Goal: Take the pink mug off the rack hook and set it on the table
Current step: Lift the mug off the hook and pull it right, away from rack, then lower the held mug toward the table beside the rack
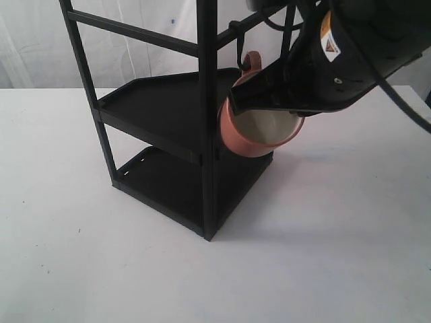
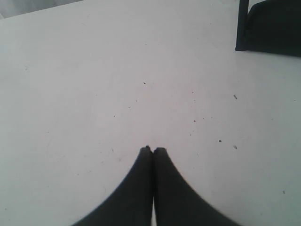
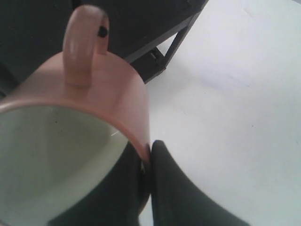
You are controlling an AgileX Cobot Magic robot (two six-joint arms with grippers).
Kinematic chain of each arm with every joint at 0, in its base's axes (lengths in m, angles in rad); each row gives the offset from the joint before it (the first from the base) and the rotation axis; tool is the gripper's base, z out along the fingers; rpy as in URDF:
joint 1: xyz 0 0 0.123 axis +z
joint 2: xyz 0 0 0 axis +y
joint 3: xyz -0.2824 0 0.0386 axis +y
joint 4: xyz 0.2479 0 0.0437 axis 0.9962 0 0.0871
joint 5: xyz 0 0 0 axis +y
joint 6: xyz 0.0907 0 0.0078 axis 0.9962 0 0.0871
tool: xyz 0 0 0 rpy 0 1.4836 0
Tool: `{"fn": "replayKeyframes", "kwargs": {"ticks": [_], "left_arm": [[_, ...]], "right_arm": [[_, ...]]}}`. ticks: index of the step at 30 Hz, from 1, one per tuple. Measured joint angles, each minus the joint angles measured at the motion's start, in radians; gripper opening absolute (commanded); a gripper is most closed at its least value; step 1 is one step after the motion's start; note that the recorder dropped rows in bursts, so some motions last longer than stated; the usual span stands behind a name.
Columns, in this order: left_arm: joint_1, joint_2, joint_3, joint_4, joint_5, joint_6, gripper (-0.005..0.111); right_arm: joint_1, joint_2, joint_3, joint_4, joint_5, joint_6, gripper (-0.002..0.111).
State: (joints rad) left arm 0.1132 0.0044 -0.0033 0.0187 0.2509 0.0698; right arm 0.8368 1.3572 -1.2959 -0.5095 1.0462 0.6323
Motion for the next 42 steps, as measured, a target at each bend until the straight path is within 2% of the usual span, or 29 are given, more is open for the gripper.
{"fn": "replayKeyframes", "kwargs": {"ticks": [19, 27, 33, 37, 42], "left_arm": [[0.000, 0.000, 0.000, 0.000, 0.000, 0.000, 0.000], [0.000, 0.000, 0.000, 0.000, 0.000, 0.000, 0.000], [0.000, 0.000, 0.000, 0.000, 0.000, 0.000, 0.000], [0.000, 0.000, 0.000, 0.000, 0.000, 0.000, 0.000], [0.000, 0.000, 0.000, 0.000, 0.000, 0.000, 0.000]], "right_arm": [[0.000, -0.084, 0.000, 0.030, 0.117, -0.026, 0.000], [0.000, -0.100, 0.008, 0.080, 0.179, -0.106, 0.000], [0.000, -0.100, 0.099, 0.078, 0.177, -0.133, 0.000], [0.000, -0.100, 0.239, 0.059, 0.126, -0.173, 0.000], [-0.035, -0.100, 0.271, 0.060, 0.105, -0.213, 0.000]]}}
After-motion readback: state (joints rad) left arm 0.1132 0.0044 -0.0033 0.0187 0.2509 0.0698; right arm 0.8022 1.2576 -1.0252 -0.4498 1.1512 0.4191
